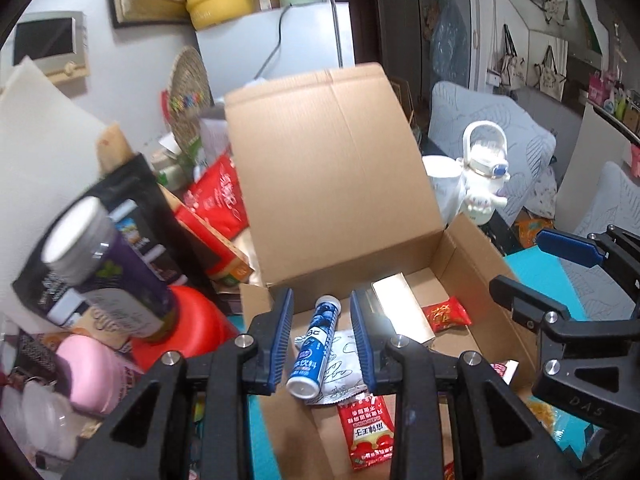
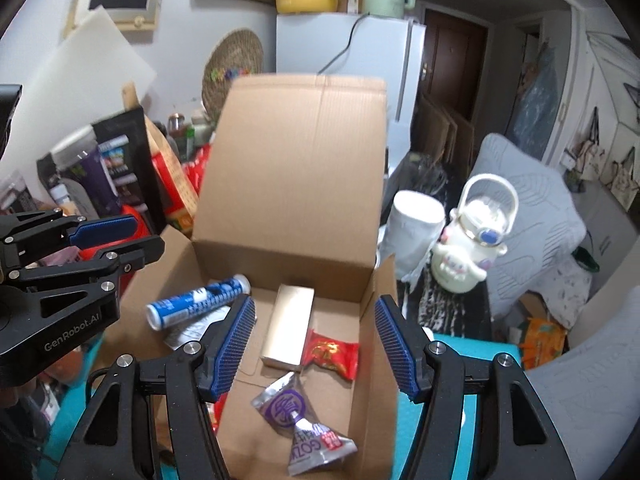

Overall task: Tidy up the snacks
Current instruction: 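Withdraw both tools from the box toward the remaining snacks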

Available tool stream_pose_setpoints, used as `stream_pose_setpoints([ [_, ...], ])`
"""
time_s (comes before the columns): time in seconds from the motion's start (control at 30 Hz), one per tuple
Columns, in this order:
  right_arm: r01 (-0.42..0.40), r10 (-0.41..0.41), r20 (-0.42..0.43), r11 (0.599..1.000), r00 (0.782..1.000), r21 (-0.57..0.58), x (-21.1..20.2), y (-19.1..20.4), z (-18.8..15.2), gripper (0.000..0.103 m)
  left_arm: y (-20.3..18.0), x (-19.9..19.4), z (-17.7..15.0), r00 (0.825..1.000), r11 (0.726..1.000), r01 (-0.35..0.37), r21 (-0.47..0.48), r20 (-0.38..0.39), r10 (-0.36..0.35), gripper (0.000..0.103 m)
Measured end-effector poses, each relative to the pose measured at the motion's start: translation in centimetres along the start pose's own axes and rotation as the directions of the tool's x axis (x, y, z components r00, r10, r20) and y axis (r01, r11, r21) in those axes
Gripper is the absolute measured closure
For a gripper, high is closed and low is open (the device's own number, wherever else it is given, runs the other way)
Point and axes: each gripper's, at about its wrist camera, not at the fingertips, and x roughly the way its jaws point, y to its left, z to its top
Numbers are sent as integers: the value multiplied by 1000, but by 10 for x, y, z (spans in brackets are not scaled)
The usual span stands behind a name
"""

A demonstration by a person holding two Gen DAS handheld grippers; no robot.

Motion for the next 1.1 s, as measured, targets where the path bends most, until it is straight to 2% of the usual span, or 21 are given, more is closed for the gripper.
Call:
stream_pose_setpoints([
  [0.5, 10, -9, 175, 1000, 985, -4, -95, 16, -17, 31, -2, -91, -23, 989, 1000, 6, -6, 149, -5, 74],
  [0.57, 9, -8, 200, 1000, 980, -5, -108, 18, -21, 23, -2, -101, -29, 987, 1000, 6, -8, 161, -4, 74],
  [0.67, 24, -21, 230, 1000, 973, -12, -127, 23, -30, 22, -4, -113, -37, 984, 1000, 8, -2, 177, -8, 74],
  [0.83, 29, -31, 245, 1000, 969, 9, -147, 23, -46, 17, -8, -128, -53, 983, 1000, 25, -2, 182, -24, 74],
  [1.1, 37, -48, 246, 998, 968, 45, -165, 23, -78, 17, -18, -150, -84, 977, 1000, 18, 4, 212, -19, 74],
])
